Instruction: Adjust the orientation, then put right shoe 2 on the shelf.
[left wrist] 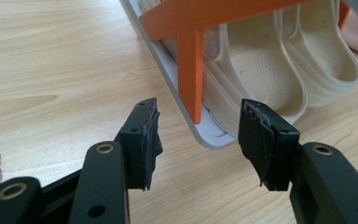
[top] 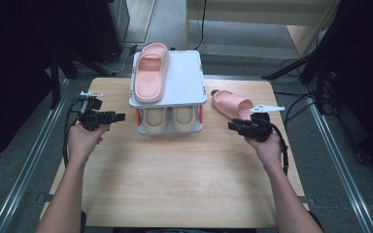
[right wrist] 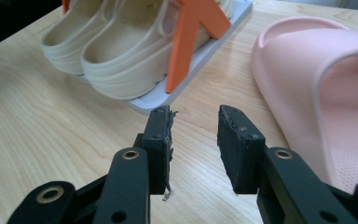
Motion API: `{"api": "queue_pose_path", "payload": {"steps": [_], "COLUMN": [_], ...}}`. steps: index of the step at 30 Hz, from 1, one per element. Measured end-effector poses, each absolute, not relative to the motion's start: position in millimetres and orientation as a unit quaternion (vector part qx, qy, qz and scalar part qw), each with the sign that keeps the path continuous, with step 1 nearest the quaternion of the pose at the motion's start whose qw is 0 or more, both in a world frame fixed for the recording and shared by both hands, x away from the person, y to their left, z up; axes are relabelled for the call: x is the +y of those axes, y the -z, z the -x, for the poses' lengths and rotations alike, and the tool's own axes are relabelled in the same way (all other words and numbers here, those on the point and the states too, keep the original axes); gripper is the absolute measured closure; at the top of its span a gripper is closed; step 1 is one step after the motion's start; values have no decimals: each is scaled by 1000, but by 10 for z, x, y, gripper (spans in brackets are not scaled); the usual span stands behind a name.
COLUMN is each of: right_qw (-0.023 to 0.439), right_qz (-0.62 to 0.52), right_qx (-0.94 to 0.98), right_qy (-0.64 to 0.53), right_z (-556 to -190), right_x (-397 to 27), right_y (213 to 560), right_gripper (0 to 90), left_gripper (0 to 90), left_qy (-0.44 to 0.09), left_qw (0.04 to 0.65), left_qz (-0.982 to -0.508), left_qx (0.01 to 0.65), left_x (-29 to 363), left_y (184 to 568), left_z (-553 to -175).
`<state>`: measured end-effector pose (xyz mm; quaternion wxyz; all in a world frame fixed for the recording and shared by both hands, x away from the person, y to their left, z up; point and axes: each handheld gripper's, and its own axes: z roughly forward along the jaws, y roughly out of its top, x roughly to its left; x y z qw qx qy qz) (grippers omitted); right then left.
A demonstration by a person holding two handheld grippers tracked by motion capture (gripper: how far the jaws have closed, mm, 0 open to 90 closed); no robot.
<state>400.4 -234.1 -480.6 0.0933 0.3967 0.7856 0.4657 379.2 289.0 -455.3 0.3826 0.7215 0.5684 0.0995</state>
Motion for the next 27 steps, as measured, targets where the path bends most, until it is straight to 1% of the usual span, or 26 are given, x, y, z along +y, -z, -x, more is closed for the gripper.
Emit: {"api": "queue_pose_path", "payload": {"steps": [6, 10, 17, 20, 27], "right_qw": [100, 92, 95, 108, 116], "right_qz": [-404, -414, -425, -429, -443], "right_qx": [785, 781, 779, 779, 774], "right_qy": [-459, -459, -450, -444, -438], "right_z": [-4107, -4182, -4309, -4356, -4472], "right_x": [-2418, -2495, -2593, -2621, -2685], "right_y": [4855, 4880, 4927, 4947, 4987], "right_gripper": [683, 725, 756, 776, 857], "left_gripper": [472, 469, 464, 459, 457], "left_qy": [-94, -96, -100, -101, -107], "left_qw": [383, 384, 389, 390, 394], "left_qz": [-722, -720, -716, -717, -715], "left_qx": [568, 571, 571, 569, 567], "left_x": [2888, 2913, 2925, 2919, 2926], "left_y": [4636, 4670, 4688, 4691, 4693], "left_z": [-3734, -3687, -3627, -3594, -3507]}}
